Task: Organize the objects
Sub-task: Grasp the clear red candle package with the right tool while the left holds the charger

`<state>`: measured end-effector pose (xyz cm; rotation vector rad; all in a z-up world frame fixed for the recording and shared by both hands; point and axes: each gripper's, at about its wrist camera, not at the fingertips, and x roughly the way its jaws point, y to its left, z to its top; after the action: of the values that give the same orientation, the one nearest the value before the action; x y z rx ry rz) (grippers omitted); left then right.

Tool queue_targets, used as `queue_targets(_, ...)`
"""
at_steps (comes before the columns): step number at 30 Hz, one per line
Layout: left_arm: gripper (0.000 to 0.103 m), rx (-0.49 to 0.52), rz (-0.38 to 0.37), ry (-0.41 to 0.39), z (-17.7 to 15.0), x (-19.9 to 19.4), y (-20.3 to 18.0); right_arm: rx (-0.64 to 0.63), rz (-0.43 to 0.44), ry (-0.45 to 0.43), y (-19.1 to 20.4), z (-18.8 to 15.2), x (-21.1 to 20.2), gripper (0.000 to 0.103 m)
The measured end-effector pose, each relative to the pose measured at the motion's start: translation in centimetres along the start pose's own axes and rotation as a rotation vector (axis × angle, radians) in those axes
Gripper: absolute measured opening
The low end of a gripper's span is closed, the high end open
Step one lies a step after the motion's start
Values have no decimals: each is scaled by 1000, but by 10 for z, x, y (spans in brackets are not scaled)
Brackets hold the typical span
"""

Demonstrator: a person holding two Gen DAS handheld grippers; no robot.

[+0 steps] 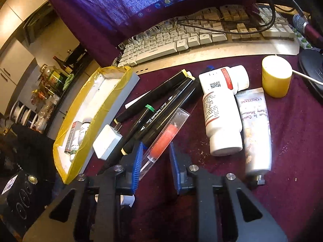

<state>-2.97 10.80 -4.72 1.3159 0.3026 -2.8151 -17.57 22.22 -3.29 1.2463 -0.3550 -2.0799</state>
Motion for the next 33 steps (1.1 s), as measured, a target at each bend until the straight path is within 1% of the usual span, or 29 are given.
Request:
queue_targets(2,46,-1,-1,-1,0,0,1,-1,16,-9,0,-1,-3,12)
queue_targets(6,46,0,0,0,1,1,1,-14,4,-19,0,-1,-7,12)
queue_targets(10,46,5,6,-3,1,1,0,-25,17,11,4,1,-7,15)
queue_targets(11,46,8,9,-4,0,1,0,-10,27,15,4,2,-7,22)
queue_targets(12,46,11,11,-3,0,1,-1,7,42,16,2,2,-7,35)
queue_targets(14,46,11,10,-3,0,1,0,33,56,12,1,3,-8,50)
queue_targets(18,46,13,12,6,-2,-3,0,53,37,9,-1,2,-14,51)
queue_targets(20,46,-1,-12,-7,-8,-7,2,54,37,-1,-3,1,-18,51)
queue_targets(22,46,7,-11,-31,-14,-10,2,66,25,3,-7,0,-16,51)
queue_targets(25,46,2,-14,-16,-12,-11,3,97,60,31,-11,4,-7,51)
queue_targets(28,46,1,-12,-10,-8,-8,4,96,31,30,-8,10,-1,51)
queue_targets(31,46,6,-4,-13,-7,-7,3,45,-85,39,-1,10,8,51)
queue_targets(32,46,9,1,-16,-8,-7,3,32,-91,29,1,8,9,51)
queue_targets(33,46,15,7,-19,-9,-6,1,6,-113,21,5,5,10,51)
